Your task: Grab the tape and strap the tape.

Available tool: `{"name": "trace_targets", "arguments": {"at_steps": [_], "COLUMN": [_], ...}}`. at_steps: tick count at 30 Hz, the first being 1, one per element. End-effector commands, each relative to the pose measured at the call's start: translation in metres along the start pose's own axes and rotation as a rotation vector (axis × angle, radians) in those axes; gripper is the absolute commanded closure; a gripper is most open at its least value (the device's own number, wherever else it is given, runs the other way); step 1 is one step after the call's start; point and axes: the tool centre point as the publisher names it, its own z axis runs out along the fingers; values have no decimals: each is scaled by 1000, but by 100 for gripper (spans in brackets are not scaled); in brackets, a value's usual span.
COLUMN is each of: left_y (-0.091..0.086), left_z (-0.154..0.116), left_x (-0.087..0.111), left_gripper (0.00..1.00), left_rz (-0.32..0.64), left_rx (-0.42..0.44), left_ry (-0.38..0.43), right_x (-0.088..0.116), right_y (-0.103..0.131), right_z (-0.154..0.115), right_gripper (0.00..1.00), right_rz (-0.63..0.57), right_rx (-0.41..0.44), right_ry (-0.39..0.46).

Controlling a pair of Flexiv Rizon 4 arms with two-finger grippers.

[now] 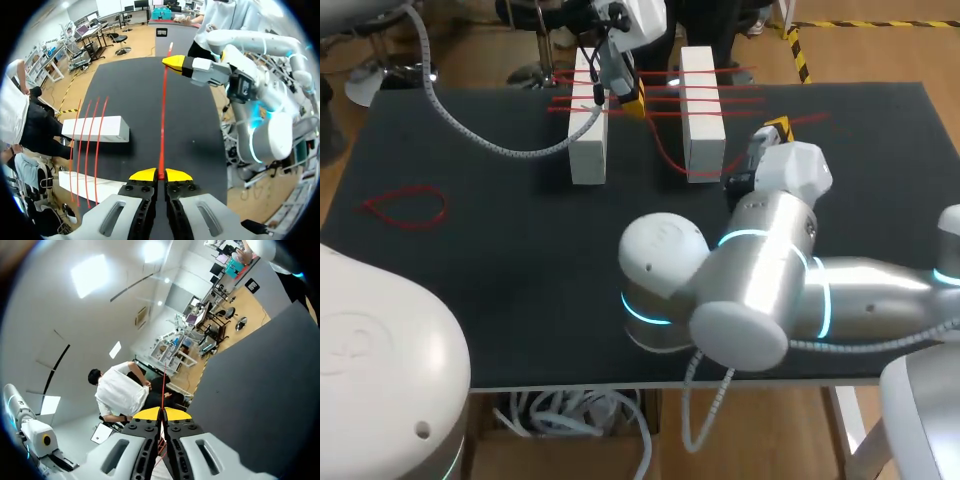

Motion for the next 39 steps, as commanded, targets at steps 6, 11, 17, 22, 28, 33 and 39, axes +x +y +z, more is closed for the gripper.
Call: {"name": "trace_targets", "arguments": {"at_steps": [6, 11, 17, 22, 28, 33, 39], "left_y": [-1, -1, -1, -1, -1, -1, -1], "left_z": [-1, -1, -1, -1, -1, -1, -1], "left_x": [0, 0, 0, 0, 0, 0, 0], "left_gripper": [100, 100, 100, 100, 100, 100, 100], "left_rz": [-1, -1, -1, -1, -1, -1, -1], "left_rx": [-5, -5, -5, -5, -5, -5, -5], "left_ry": [0, 0, 0, 0, 0, 0, 0], "right_x": [6, 6, 9, 8, 9, 19, 21], "right_y": [-3, -3, -7, -12, -16, -19, -19], "right_z": [-1, -1, -6, -17, -30, -31, -31], "right_gripper": [100, 100, 100, 100, 100, 100, 100], "right_rz": [-1, -1, -134, -397, -641, -820, -870], "right_rx": [-13, -13, -62, -127, -168, -156, -147], "right_ry": [-53, -53, 29, 153, 284, 260, 248]}}
